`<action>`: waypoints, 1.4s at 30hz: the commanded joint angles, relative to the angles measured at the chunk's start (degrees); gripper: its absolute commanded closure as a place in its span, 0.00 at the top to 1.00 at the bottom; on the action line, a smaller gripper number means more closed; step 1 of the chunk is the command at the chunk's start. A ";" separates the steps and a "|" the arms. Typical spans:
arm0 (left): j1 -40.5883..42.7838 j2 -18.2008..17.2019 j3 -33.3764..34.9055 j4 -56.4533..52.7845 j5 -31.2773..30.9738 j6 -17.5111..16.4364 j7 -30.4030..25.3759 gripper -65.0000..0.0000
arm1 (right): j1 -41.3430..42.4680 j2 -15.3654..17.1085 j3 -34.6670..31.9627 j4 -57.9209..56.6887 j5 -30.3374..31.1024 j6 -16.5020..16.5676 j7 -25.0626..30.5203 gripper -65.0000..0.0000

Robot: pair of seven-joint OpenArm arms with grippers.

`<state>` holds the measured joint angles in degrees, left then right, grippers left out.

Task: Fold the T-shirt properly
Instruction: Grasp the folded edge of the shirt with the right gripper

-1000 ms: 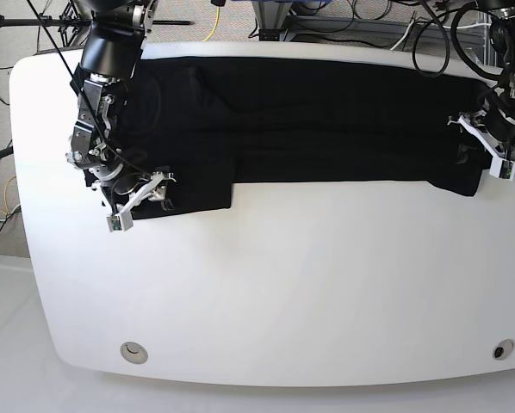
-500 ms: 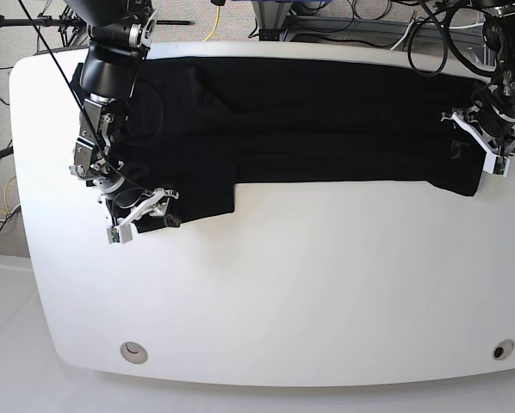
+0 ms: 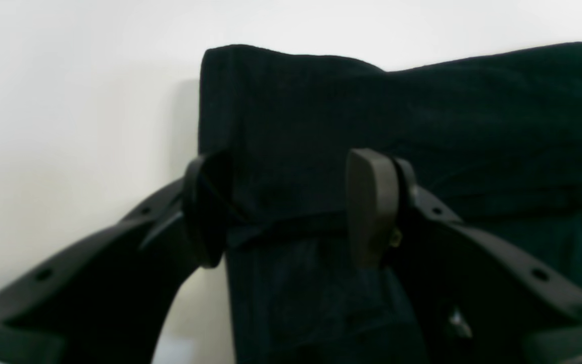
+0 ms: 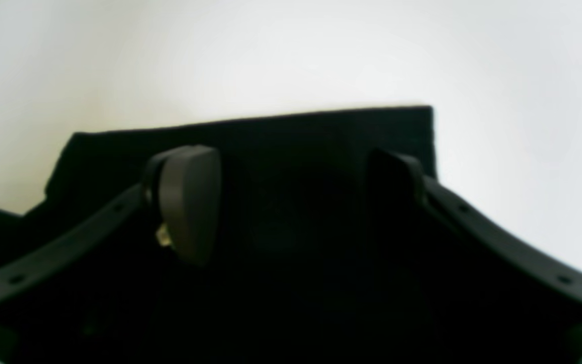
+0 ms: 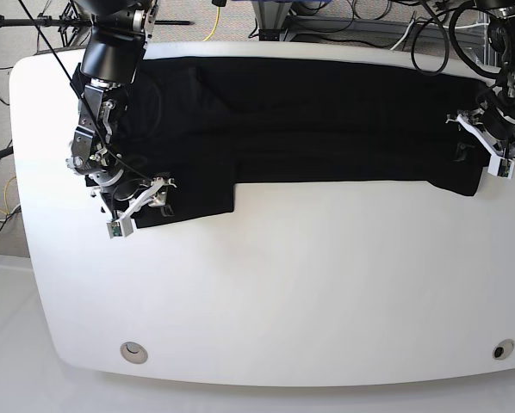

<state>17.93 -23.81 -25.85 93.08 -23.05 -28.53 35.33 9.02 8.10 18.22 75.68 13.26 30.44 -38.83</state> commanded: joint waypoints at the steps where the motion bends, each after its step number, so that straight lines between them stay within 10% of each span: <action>1: -0.52 -1.02 -0.55 1.15 -0.53 -0.09 -1.10 0.51 | 1.72 0.54 0.18 2.99 0.87 0.01 0.94 0.67; 13: -2.24 -0.91 -0.93 0.92 -0.75 0.00 -1.03 0.52 | 7.16 2.45 1.09 -5.03 1.11 -5.48 4.23 0.47; 42: -1.57 -0.53 -0.82 1.14 -0.61 0.17 -0.68 0.52 | 17.70 4.22 3.04 -26.86 -1.00 -1.09 13.81 0.63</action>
<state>16.93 -23.33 -26.20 93.14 -23.18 -28.51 35.99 25.36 11.68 21.30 47.51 11.57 29.17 -25.32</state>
